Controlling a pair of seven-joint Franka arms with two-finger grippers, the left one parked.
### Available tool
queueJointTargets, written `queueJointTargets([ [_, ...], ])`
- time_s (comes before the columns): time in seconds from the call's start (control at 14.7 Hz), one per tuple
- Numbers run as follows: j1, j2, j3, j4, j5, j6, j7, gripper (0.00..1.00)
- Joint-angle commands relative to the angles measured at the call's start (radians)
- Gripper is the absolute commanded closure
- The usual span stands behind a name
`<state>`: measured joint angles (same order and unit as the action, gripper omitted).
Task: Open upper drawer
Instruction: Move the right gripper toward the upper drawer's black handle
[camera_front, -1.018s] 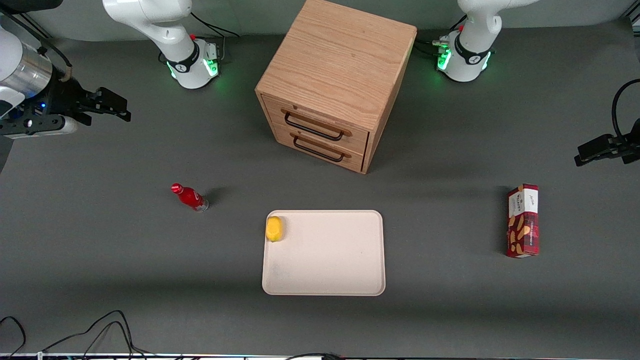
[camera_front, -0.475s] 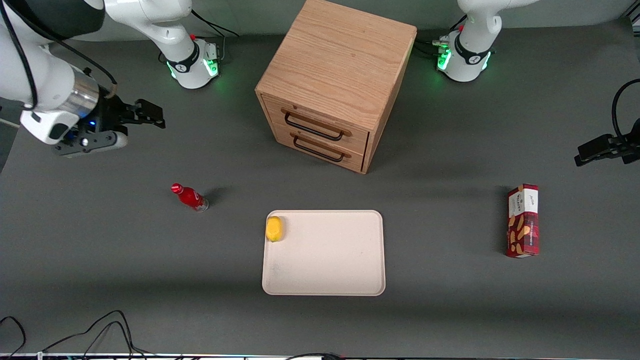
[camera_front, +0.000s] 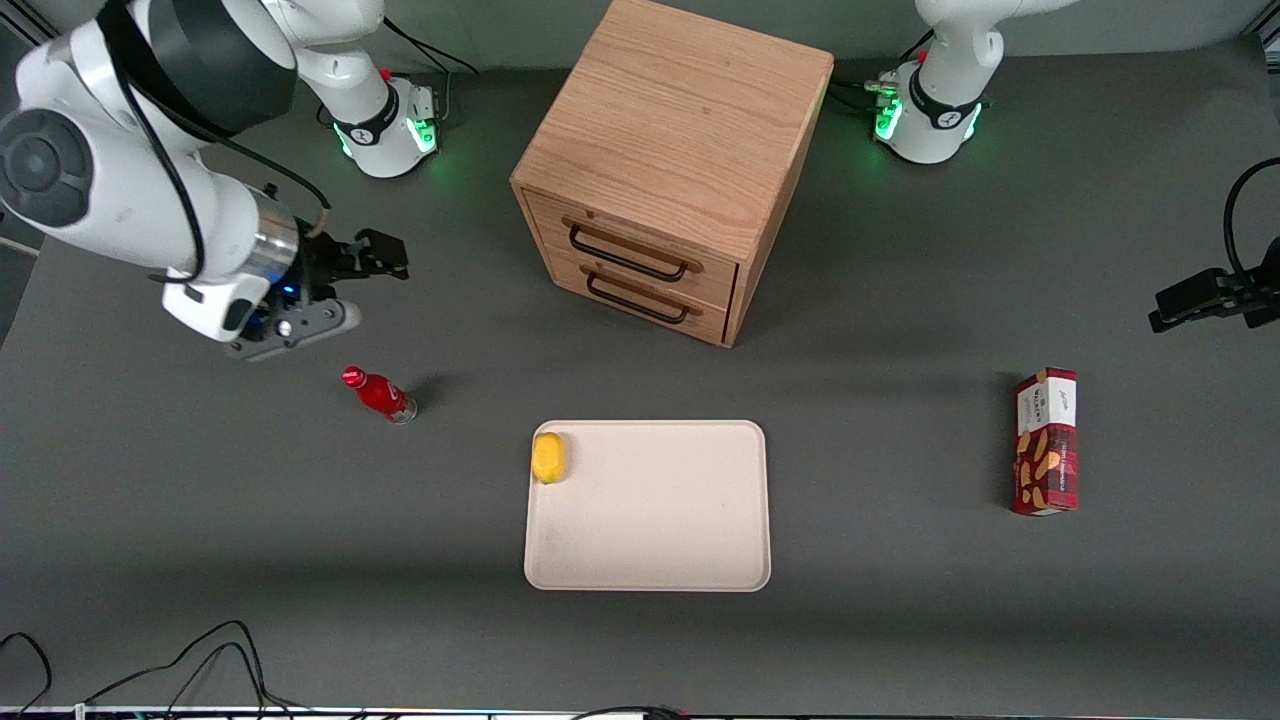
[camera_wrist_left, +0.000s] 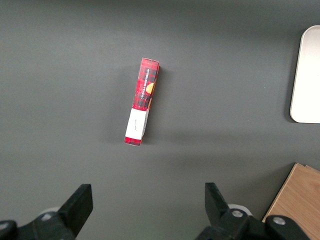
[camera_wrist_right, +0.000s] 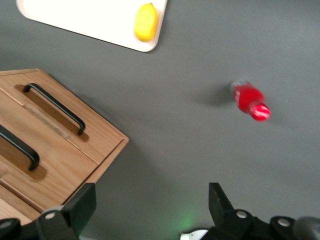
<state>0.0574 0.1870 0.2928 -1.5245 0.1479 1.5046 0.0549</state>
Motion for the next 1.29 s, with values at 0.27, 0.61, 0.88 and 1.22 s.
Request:
queueJointTargets([
  [0.27, 0.024, 0.157, 0.080, 0.150, 0.019, 0.080, -0.233, 0.00],
  [0.61, 0.035, 0.167, 0.138, 0.142, 0.022, 0.075, -0.319, 0.00],
  [0.88, 0.038, 0.241, 0.195, 0.144, 0.067, 0.097, -0.406, 0.00],
  [1.22, 0.059, 0.291, 0.233, 0.133, 0.067, 0.146, -0.437, 0.00],
])
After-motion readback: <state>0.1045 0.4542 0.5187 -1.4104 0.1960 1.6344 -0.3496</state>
